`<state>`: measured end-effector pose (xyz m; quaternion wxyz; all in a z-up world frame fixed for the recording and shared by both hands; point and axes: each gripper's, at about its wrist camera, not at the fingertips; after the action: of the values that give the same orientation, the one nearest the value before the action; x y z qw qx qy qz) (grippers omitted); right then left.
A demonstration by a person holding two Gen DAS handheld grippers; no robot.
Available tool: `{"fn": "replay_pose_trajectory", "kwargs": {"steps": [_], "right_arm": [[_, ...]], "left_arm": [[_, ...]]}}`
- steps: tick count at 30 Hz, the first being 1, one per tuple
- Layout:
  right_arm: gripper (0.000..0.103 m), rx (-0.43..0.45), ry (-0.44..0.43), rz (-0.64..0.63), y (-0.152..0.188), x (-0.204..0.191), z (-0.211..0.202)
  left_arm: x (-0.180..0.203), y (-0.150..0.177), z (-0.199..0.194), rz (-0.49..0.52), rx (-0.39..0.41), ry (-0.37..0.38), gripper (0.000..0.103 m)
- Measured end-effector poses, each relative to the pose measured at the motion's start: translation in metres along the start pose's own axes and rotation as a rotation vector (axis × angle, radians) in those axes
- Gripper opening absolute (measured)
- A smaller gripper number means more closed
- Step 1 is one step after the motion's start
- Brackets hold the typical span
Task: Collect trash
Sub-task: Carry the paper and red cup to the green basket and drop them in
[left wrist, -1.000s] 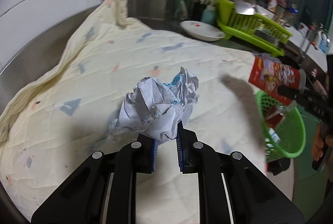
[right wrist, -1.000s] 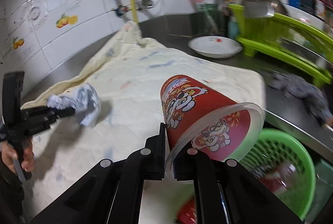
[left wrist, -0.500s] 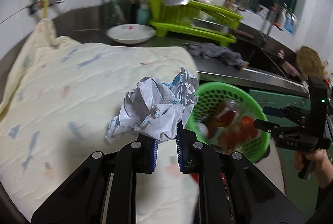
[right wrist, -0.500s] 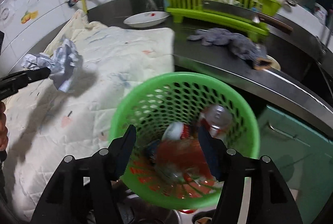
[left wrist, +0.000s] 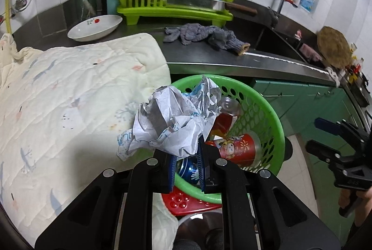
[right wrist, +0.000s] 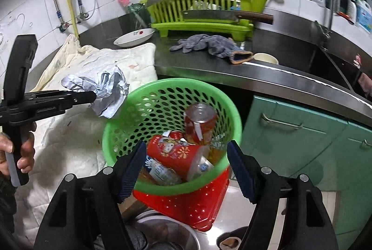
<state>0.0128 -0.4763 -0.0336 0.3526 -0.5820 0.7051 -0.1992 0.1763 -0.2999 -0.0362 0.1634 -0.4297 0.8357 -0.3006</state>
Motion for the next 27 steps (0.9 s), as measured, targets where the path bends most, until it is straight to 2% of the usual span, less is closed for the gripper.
{"fn": "replay_pose_trajectory", "kwargs": {"steps": [9, 12, 14, 16, 20, 24, 27], "right_arm": [[0.072, 0.017, -0.013, 0.052, 0.011, 0.007, -0.008], [0.073, 0.024, -0.025, 0.063, 0.015, 0.005, -0.010], [0.076, 0.025, -0.029, 0.066, 0.019, 0.003, -0.009], [0.076, 0.022, -0.031, 0.065, 0.022, 0.001, -0.008], [0.076, 0.014, -0.026, 0.059, 0.027, -0.001, -0.005], [0.081, 0.018, -0.027, 0.061, 0.030, -0.005, -0.006], [0.084, 0.023, -0.013, 0.056, 0.032, -0.012, -0.009]], "left_arm": [[0.010, -0.005, 0.012, 0.024, -0.019, -0.020, 0.016], [0.012, -0.005, 0.018, 0.021, -0.027, -0.030, 0.020], [0.013, -0.004, 0.022, 0.014, -0.033, -0.034, 0.031], [0.012, -0.001, 0.022, 0.002, -0.027, -0.038, 0.052], [0.010, 0.005, 0.019, 0.001, -0.023, -0.045, 0.056], [0.002, 0.012, 0.004, -0.025, -0.008, -0.065, 0.074], [-0.005, 0.018, -0.012, -0.041, 0.010, -0.099, 0.080]]}}
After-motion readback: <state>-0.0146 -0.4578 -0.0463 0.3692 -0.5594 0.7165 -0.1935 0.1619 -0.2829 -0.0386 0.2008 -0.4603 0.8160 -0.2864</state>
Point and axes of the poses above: each gripper's, at about its wrist camera, not at the fingertips, and z roughly the way its jaws point, x to its right, y to its underside, and after that the axes turned 12 degrees about -y, right-handed
